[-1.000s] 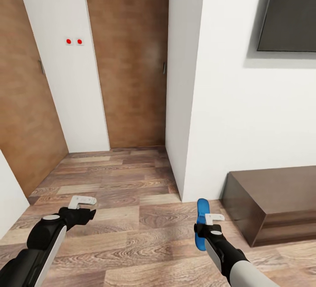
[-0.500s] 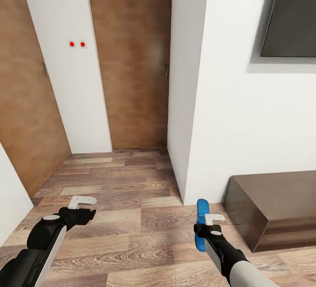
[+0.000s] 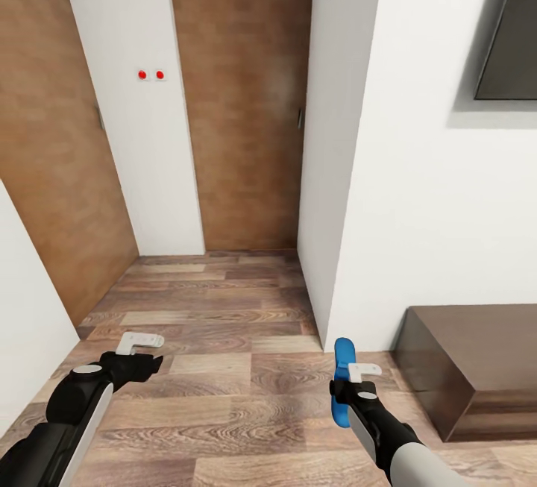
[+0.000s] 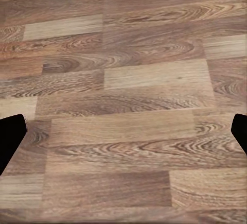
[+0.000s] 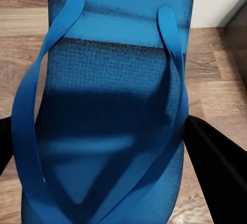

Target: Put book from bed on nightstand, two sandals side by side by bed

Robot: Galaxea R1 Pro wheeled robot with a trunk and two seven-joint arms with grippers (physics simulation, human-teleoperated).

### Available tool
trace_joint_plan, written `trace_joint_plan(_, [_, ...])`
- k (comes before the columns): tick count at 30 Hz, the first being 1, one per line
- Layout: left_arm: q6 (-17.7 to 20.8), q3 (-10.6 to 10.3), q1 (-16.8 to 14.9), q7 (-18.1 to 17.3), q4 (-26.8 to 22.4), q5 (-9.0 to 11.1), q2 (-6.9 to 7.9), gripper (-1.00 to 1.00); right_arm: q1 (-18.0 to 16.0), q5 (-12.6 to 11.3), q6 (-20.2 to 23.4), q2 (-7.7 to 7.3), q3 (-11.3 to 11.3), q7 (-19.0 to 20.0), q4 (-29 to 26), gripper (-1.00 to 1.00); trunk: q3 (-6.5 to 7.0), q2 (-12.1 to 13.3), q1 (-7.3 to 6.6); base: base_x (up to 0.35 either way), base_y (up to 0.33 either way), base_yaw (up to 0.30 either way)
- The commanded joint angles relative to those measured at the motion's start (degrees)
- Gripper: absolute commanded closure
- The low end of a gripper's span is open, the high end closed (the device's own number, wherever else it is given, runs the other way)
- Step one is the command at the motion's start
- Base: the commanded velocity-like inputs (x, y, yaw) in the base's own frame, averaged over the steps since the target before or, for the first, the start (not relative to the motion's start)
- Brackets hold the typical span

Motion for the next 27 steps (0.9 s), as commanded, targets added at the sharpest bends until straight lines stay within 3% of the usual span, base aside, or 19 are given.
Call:
trace_joint_plan(1, [0.3,0.0,0.0,-0.2,0.0,0.0,0.01,-1.00,0.0,-0.1,0.4,-0.03,0.1,-0.2,-0.1,1.00,0.06,0.4,-0.24,0.000,0.000,0.103])
trace_joint_plan(27, [0.1,0.0,0.0,-0.2,0.0,0.0,0.01,-1.00,0.0,-0.1,0.4,-0.05,0.1,-0.2,-0.1,1.00,4.54,10.8,-5.95,0.000,0.000,0.012])
